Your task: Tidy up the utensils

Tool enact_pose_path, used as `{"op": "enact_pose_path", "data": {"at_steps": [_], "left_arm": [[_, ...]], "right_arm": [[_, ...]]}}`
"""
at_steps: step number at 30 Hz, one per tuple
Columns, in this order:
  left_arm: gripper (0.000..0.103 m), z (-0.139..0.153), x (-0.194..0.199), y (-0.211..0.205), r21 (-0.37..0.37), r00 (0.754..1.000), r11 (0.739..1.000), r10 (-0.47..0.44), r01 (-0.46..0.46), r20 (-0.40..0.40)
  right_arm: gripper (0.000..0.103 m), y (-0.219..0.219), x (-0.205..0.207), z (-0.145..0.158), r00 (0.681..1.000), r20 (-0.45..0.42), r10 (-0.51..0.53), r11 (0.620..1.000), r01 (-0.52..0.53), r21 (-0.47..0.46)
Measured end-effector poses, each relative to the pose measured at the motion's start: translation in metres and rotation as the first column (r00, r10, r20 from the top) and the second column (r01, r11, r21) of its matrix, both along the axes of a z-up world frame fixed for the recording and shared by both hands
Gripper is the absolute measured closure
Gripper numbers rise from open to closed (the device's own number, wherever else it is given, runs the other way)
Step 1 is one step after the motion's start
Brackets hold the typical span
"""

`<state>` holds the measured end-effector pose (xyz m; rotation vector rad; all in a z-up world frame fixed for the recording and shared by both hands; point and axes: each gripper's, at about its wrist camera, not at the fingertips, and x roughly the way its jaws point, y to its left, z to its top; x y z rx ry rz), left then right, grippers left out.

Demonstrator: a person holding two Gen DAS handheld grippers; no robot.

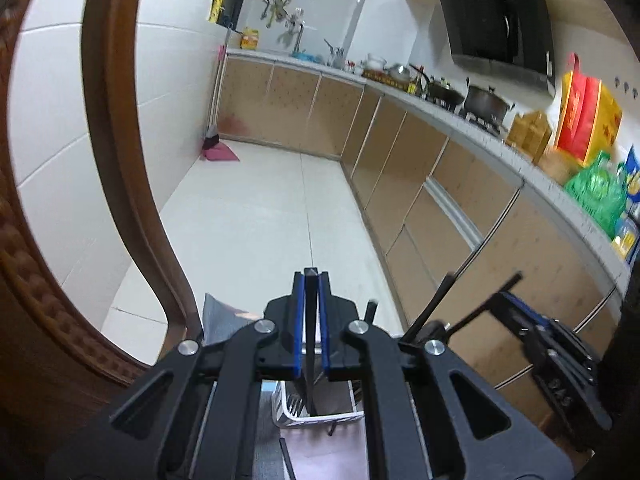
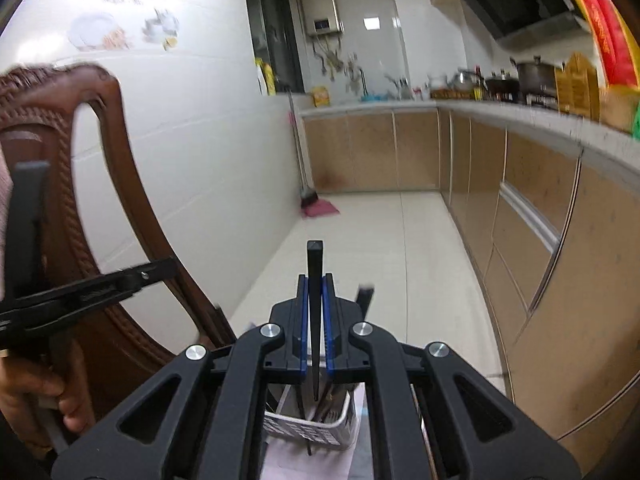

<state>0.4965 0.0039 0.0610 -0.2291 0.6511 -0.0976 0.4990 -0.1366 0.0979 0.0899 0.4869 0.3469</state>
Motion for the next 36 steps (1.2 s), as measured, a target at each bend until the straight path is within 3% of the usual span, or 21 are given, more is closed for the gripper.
{"op": "enact_pose_path", "data": {"at_steps": [4, 8, 10, 11, 12, 13, 14, 16, 18, 21, 25, 27, 28, 29, 34, 36], "left_arm": [[0.096, -0.032, 0.009, -0.005, -0.004, 0.996, 1.0, -0.02, 0.019, -0.088], [0.093, -0.058, 0.007, -0.008, 0.004, 0.985, 0.999, -0.039, 0.04, -0.165], [0.073, -0.068, 0.0, -0.008, -0.014, 0.98, 0.999, -0.05, 0.049, -0.19], [0.052, -0.072, -0.008, -0.008, -0.009, 0.98, 0.999, -0.052, 0.052, -0.191], [0.043, -0.076, -0.017, -0.009, 0.007, 0.981, 0.998, -0.056, 0.058, -0.188], [0.04, -0.081, -0.025, -0.01, 0.018, 0.98, 0.998, -0.063, 0.068, -0.191], [0.038, -0.09, -0.035, -0.011, 0.032, 0.976, 0.996, -0.074, 0.083, -0.207], [0.038, -0.124, -0.054, -0.02, 0.058, 0.947, 0.991, -0.099, 0.122, -0.304], [0.062, -0.16, -0.063, -0.031, 0.068, 0.903, 0.985, -0.114, 0.156, -0.415], [0.066, -0.207, -0.062, -0.042, 0.092, 0.862, 0.986, -0.077, 0.141, -0.5], [0.071, -0.249, -0.043, -0.045, 0.078, 0.83, 0.994, -0.021, 0.077, -0.557], [0.075, -0.253, -0.037, -0.048, 0.118, 0.842, 0.992, 0.02, 0.052, -0.539], [0.076, -0.253, -0.034, -0.047, 0.104, 0.84, 0.994, 0.029, 0.032, -0.541], [0.095, -0.255, -0.03, -0.046, 0.081, 0.832, 0.996, 0.027, 0.022, -0.555], [0.096, -0.248, -0.039, -0.044, 0.075, 0.847, 0.997, 0.026, 0.016, -0.532], [0.096, -0.226, -0.052, -0.04, 0.039, 0.867, 0.999, -0.003, 0.026, -0.498]], "right_arm": [[0.096, 0.003, 0.02, -0.034, 0.994, -0.102, 0.033, 0.999, -0.032, 0.01], [0.094, -0.003, 0.033, -0.051, 0.985, -0.166, 0.038, 0.999, -0.033, 0.033], [0.091, -0.006, 0.031, -0.053, 0.984, -0.173, 0.038, 0.999, -0.031, 0.042], [0.079, -0.01, 0.026, -0.055, 0.984, -0.174, 0.047, 0.998, -0.039, 0.047], [0.071, -0.012, 0.02, -0.056, 0.984, -0.173, 0.049, 0.998, -0.041, 0.052], [0.058, -0.015, 0.015, -0.057, 0.985, -0.168, 0.047, 0.998, -0.039, 0.055], [0.052, -0.021, 0.005, -0.058, 0.988, -0.153, 0.039, 0.998, -0.03, 0.058], [0.052, -0.034, -0.024, -0.063, 0.992, -0.121, 0.043, 0.996, -0.033, 0.08], [0.051, -0.044, -0.049, -0.07, 0.994, -0.098, 0.042, 0.995, -0.033, 0.098], [0.045, -0.062, -0.087, -0.089, 0.995, -0.089, 0.038, 0.985, -0.023, 0.171], [0.045, -0.07, -0.117, -0.122, 0.989, -0.141, 0.046, 0.971, -0.011, 0.24], [0.045, -0.068, -0.125, -0.132, 0.986, -0.156, 0.06, 0.97, -0.021, 0.242], [0.045, -0.066, -0.129, -0.134, 0.985, -0.16, 0.07, 0.971, -0.031, 0.236], [0.045, -0.063, -0.131, -0.137, 0.984, -0.162, 0.079, 0.973, -0.041, 0.226], [0.045, -0.059, -0.133, -0.145, 0.982, -0.169, 0.088, 0.973, -0.048, 0.225], [0.045, -0.063, -0.131, -0.147, 0.981, -0.173, 0.083, 0.971, -0.04, 0.235]]}}
